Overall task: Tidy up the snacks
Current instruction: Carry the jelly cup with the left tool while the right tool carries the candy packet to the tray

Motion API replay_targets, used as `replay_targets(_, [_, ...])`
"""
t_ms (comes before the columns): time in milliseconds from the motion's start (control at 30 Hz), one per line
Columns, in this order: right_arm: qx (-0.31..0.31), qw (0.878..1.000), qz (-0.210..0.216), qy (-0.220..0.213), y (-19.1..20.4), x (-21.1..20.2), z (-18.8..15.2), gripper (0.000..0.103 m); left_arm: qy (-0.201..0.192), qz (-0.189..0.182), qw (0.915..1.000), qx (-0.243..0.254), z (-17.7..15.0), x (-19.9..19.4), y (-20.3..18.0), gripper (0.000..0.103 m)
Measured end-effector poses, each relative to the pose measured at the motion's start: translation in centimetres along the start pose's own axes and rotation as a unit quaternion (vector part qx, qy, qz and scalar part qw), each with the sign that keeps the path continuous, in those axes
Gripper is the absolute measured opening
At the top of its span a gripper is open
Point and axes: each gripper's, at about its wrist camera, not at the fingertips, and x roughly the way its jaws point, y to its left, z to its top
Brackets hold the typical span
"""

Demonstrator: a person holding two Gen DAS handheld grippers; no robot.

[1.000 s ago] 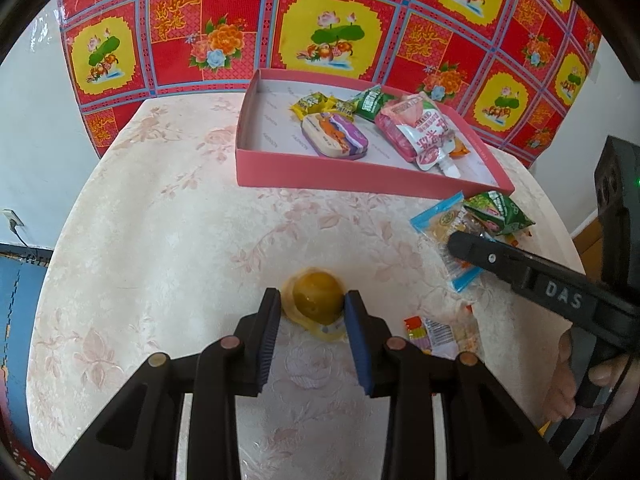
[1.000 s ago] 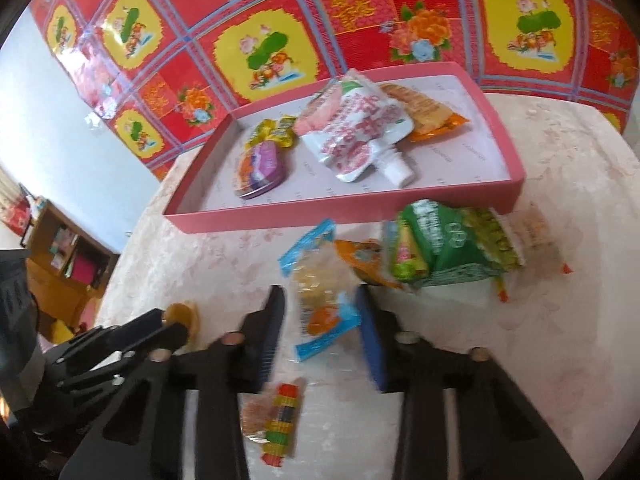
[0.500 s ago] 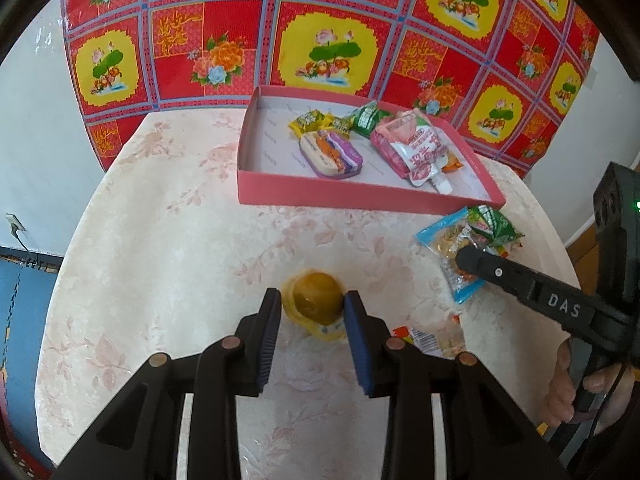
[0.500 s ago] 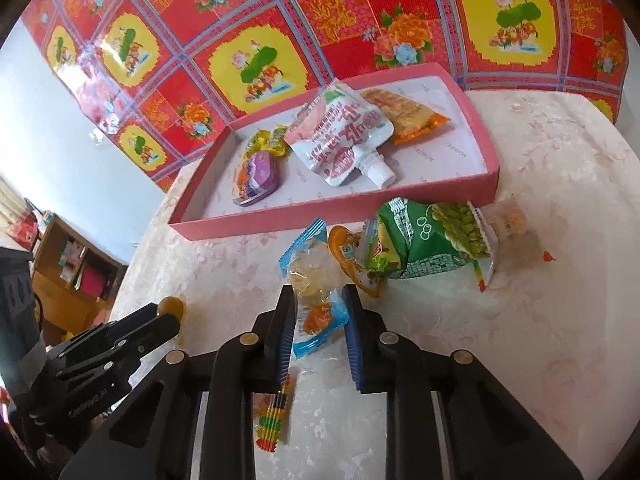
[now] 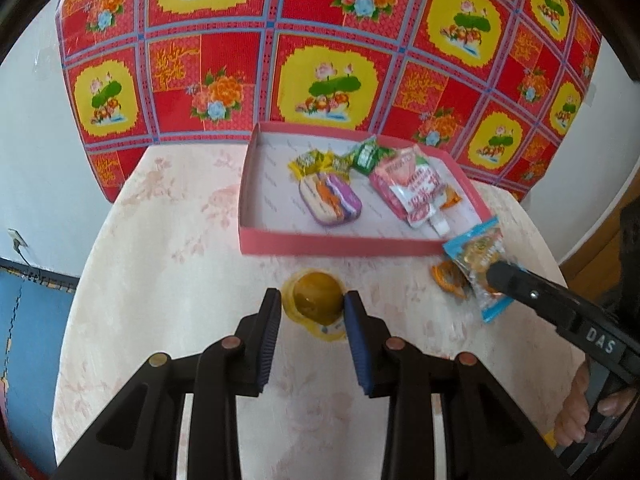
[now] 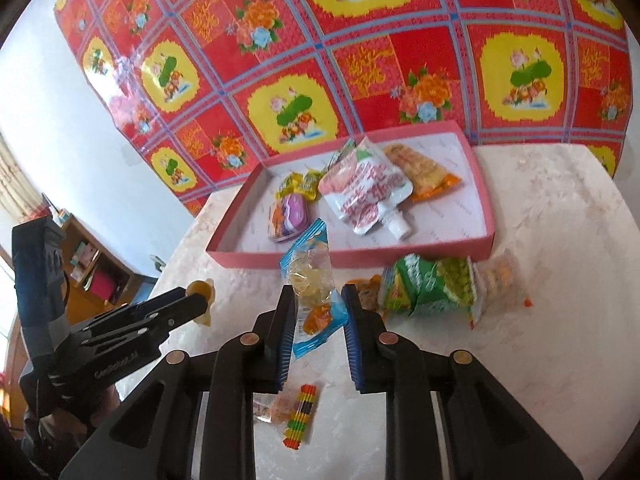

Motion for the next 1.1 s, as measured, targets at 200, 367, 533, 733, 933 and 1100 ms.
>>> replay_targets(200, [0.006,1.0,-0.014,-0.016,-1.0,-0.6,1.6,0.024,-0.016,0.002,0.9999,0.005,2.4,0.8,0.0,0.034])
replay_targets(367, [0.013,0.999,-0.029,-0.024,-1.9,-0.6,2.8,0.024,-0.025,0.005,0.9995,0.018,4.4,1.6,-0.1,0.034])
replay_targets(533, [0.017,0.999,-0.044,-0.027,-2.9,-0.2,4.1,0.024,-0.029,0.006,0.9992,0.026,5.8,2.6,-0.2,0.034])
replay_targets(733, [0.022,0.997,-0.065,-0.027,-4.4,1.0,6.0,0.024,-0.021,0.007,0.9993,0.03,6.9,4.3,-0.2,0.034])
replay_targets(933, [0.028,0.997,-0.072,-0.024,-5.6,2.5,7.9,0.024,-0.019,0.013,0.9991,0.036,7.8,5.8,-0.2,0.034])
replay_targets(1100, [0.025,0.996,-0.08,-0.024,-6.2,3.6,8.9,0.024,-0.015,0.018,0.9992,0.034,8.5,7.2,0.1,0.034])
